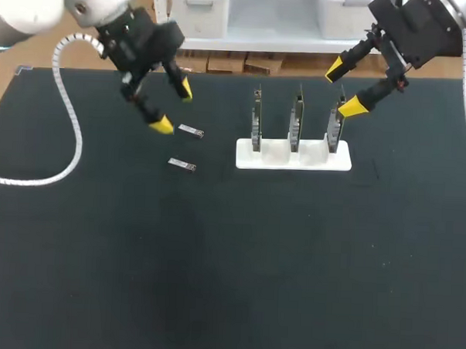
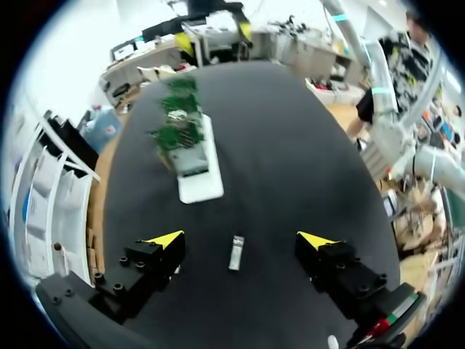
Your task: Pick up the optical module with the left hand, and insert it into the network port with the right hand.
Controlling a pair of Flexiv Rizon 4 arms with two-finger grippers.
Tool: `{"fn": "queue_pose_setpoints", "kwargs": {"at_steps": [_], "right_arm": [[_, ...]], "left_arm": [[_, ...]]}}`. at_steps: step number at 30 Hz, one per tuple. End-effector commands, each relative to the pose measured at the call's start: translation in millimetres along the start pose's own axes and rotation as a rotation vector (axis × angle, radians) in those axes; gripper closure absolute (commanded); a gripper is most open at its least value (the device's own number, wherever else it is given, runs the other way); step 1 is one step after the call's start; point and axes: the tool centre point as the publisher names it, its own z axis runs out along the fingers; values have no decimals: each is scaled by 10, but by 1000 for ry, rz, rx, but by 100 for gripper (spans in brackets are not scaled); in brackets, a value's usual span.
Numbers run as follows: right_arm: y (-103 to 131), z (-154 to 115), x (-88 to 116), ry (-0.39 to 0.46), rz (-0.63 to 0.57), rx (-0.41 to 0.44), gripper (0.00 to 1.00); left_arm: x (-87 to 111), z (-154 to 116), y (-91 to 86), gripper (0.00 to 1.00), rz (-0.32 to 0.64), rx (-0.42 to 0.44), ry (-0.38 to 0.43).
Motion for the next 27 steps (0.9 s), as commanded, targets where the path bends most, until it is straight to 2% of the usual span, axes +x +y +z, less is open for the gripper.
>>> {"fn": "queue_pose_setpoints", "kwargs": {"at_steps": [1,4,21,27], "right_arm": [[4,2,5,-1,-1,1,0],[4,2,5,-1,-1,1,0],[4,2,5,-1,-1,1,0],[4,2,5,-1,-1,1,0]], "left_arm": [[38,189,-169,0,-20,-3,20],[97,269,-191,0,-47,-2,96],[97,269,-191,0,-47,-2,96],[-24,192,-127,0,7,-26,124]]}}
